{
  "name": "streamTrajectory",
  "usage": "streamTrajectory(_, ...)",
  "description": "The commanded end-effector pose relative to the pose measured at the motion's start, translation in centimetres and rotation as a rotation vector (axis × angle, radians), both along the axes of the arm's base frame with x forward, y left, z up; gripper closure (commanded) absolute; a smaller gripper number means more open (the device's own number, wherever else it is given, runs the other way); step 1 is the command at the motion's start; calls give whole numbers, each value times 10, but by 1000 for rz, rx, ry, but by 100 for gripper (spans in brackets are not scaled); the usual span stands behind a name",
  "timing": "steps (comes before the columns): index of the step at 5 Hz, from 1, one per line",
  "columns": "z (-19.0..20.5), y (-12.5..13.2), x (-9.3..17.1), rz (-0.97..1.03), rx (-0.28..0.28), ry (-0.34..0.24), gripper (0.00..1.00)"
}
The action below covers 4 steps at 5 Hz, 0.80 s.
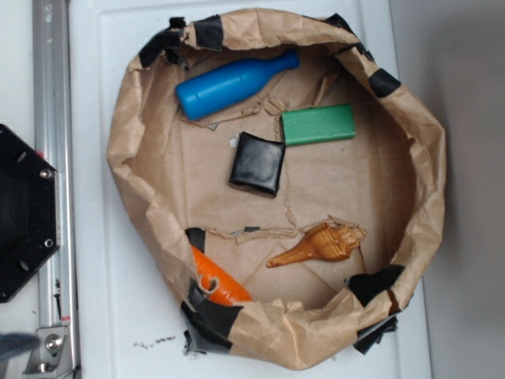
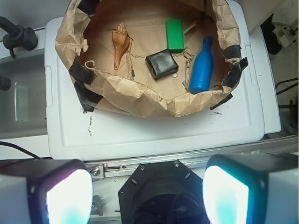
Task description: Grab the carrot.
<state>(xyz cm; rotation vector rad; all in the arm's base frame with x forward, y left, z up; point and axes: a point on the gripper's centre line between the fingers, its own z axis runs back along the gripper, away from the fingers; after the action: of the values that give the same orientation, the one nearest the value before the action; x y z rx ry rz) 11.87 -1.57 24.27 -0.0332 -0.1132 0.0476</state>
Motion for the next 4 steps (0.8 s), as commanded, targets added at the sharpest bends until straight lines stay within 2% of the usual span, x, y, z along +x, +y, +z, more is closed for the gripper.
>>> streamTrajectory(1,0,0,0,0,0,0,0)
streamTrajectory(2,-31,9,50,14,32,-33,0)
streamTrajectory(3,-45,11,93,76,-9,10,0)
streamTrajectory(4,-65,12,115,123,-31,62,0)
